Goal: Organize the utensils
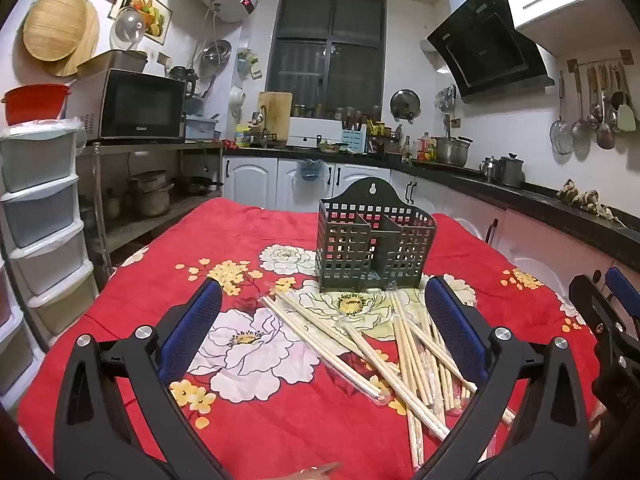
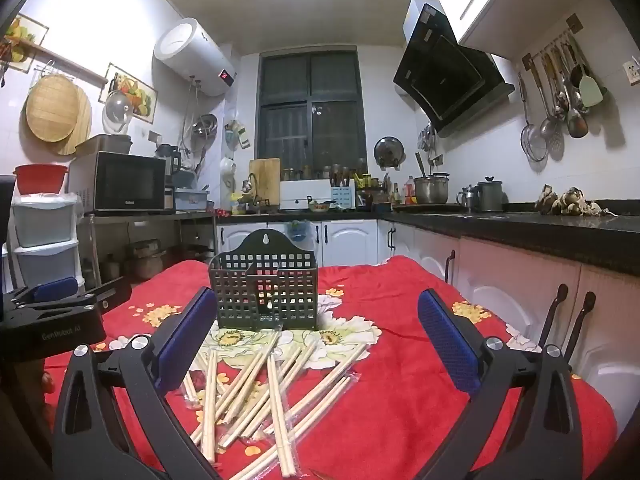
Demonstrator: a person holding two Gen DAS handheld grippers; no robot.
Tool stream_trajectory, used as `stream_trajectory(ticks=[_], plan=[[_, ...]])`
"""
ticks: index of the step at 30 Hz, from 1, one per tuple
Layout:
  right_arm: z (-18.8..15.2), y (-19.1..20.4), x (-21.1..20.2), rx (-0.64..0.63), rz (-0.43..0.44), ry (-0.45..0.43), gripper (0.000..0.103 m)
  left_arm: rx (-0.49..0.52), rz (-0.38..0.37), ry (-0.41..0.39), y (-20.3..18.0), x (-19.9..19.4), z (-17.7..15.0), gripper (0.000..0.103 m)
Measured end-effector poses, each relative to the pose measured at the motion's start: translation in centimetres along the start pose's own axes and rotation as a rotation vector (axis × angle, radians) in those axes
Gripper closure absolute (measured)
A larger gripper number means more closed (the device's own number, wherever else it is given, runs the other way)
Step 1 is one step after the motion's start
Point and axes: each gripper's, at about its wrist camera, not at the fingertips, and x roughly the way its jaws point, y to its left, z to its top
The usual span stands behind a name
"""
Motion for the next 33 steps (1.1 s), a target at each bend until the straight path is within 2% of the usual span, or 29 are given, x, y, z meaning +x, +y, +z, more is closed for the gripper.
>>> stream_trajectory(ticks=[33], plan=[[-0.1, 0.1, 0.2, 0.014, -0.002, 0.028, 0.006, 0.010, -0.004, 0.012, -0.9, -0.2, -0.3, 0.009]])
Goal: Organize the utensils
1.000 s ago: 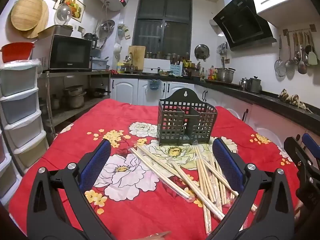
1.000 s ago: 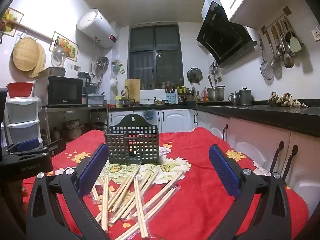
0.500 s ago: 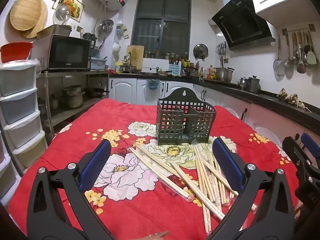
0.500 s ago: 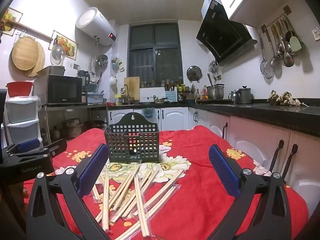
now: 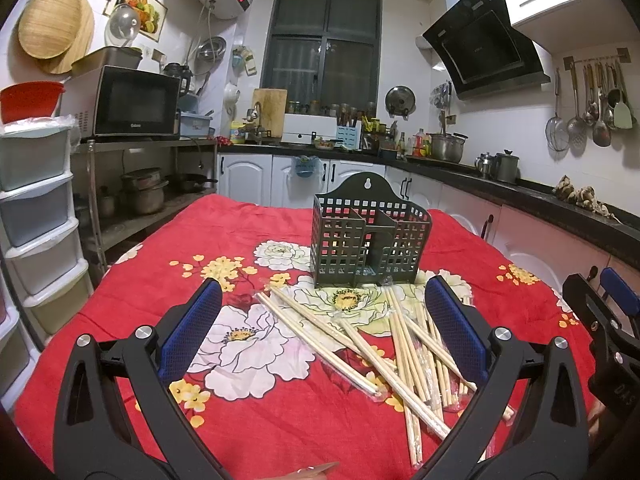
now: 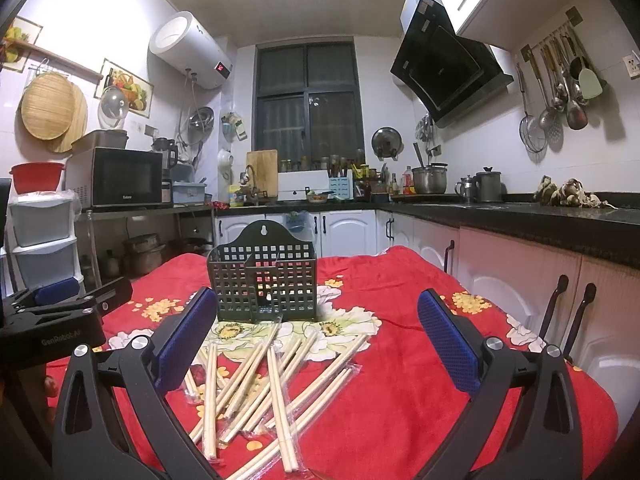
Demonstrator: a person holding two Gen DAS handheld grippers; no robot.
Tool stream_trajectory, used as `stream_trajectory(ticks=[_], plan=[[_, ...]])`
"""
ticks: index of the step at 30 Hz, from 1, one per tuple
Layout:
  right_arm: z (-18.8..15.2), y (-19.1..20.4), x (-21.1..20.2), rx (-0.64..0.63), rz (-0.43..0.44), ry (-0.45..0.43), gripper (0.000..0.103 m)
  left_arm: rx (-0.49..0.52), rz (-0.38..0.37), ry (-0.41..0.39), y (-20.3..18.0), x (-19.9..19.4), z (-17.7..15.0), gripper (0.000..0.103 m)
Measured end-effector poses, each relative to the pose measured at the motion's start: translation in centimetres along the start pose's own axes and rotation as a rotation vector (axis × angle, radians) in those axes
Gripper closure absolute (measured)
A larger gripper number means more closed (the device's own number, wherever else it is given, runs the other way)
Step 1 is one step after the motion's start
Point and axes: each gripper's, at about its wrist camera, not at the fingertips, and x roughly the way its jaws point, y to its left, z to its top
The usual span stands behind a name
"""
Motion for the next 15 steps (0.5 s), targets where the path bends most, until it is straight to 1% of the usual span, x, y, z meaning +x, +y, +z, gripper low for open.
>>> stream_trajectory(ticks=[15], plan=[[0.01, 0.00, 0.07, 0.002, 0.001, 0.004, 0.006, -0.002, 0.000, 0.002, 0.11, 0.05, 0.01, 0.009]])
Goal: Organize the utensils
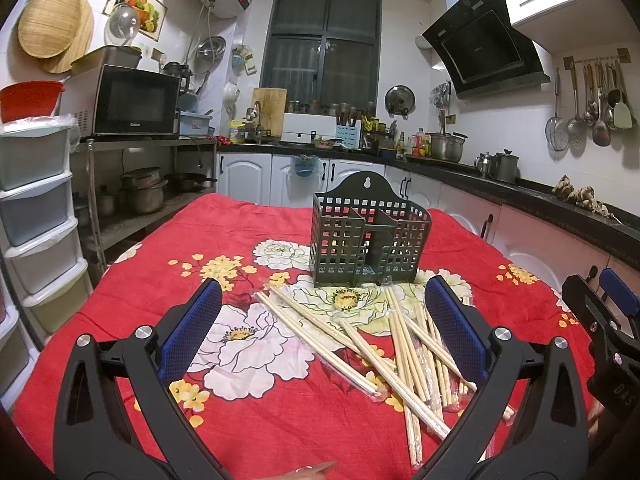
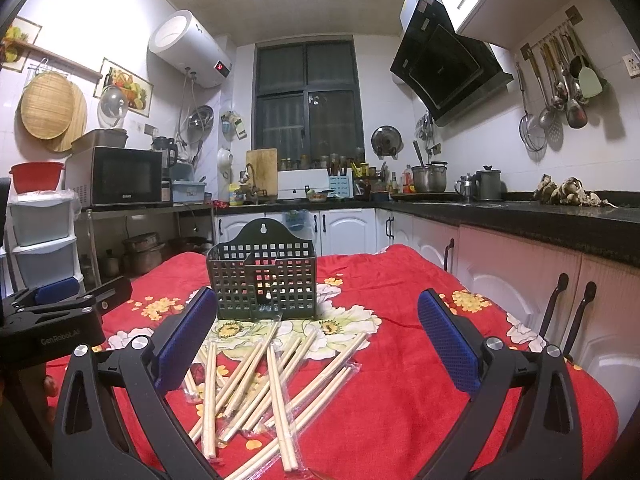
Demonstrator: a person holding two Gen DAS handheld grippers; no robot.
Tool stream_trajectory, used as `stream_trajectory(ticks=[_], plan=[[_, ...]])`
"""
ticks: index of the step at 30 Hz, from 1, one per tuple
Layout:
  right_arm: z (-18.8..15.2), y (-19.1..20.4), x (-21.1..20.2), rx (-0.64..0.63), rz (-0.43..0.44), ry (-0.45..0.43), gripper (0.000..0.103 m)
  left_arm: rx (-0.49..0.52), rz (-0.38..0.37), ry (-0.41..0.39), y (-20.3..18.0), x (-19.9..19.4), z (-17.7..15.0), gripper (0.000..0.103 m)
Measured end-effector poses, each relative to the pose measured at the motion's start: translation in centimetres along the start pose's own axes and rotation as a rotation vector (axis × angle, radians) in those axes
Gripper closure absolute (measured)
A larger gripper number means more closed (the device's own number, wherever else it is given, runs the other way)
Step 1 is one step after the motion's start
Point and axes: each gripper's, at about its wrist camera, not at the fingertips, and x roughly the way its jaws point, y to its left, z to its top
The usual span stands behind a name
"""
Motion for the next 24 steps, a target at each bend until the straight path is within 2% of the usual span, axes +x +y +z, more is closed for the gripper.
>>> stream_trajectory(ticks=[9, 11, 16, 24], plan=[[-0.6, -0.2, 0.5, 0.003, 0.019, 0.035, 0.006, -0.006, 0.010, 0.032, 0.4, 1.2, -0.6, 0.009], [-0.7, 0.0, 1.3, -0.013, 0.040, 0.071, 0.006, -0.022, 0.008, 0.058, 0.9, 1.7, -0.5, 0.009], [0.1, 1.2, 3.6, -0.087, 0.107, 0.180, 0.006, -0.047, 0.061, 0.112, 3.1, 2.8, 0.1, 0.009], [1.9, 1.5, 7.7, -0.082, 0.149, 0.297, 0.006, -0.058, 0.136, 0.145, 6.2, 3.8, 2.5, 0.009]])
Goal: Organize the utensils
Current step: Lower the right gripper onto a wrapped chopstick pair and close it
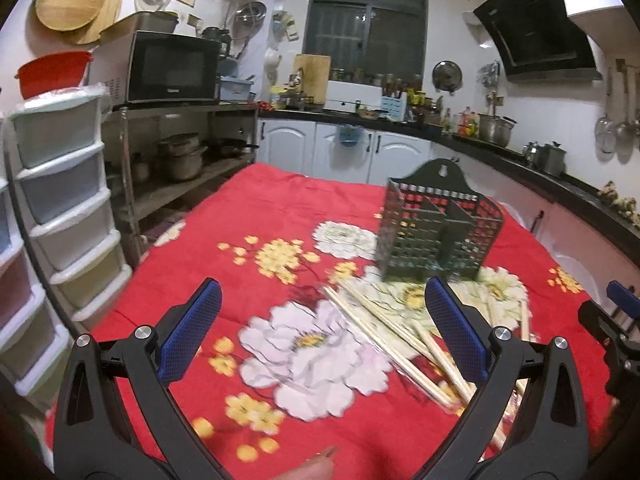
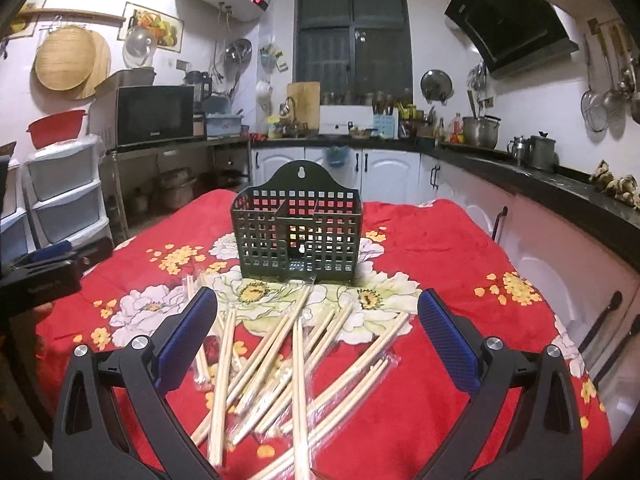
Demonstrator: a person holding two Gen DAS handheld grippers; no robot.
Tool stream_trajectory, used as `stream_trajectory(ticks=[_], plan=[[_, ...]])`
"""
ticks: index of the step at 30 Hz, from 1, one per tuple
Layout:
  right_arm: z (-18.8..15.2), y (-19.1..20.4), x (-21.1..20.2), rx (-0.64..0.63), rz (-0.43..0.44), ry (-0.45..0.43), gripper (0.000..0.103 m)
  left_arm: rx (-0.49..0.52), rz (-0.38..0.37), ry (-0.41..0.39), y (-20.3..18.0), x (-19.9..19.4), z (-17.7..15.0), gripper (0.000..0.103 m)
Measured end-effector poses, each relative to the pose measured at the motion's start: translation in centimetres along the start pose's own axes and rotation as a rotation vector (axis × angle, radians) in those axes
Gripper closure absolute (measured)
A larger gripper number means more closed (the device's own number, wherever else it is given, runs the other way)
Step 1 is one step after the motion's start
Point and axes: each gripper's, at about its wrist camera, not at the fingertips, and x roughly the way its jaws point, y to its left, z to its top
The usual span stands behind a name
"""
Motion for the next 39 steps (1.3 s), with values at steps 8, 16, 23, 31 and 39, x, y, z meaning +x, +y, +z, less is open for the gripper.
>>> stream_trajectory(ticks=[8, 16, 23, 31, 39], plan=[[3.1, -1.8, 2.8, 0.004, -0.024, 0.038, 0.006, 0.013, -0.010, 0.024, 0.2, 1.7, 3.7, 0.009], [4.9, -4.2, 6.8, 0.039, 0.003, 0.164, 0.006, -0.036, -0.127, 0.160, -0.3, 7.1, 6.2, 0.009], [4.4, -5.8, 11.1, 0.091, 0.057, 0.324, 0.022, -0.121, -0.173, 0.364, 1.3, 13.5, 4.0, 0.013], [1.2, -6.4, 16.8, 0.147, 0.093, 0.542, 0.056, -0.227, -0.216, 0.503, 3.6, 17.5, 1.2, 0.047], [0.2, -7.1, 19.1, 0.243, 0.115, 0.609, 0.066, -0.365, -0.274, 0.562, 5.7, 19.9, -0.3, 0.060]])
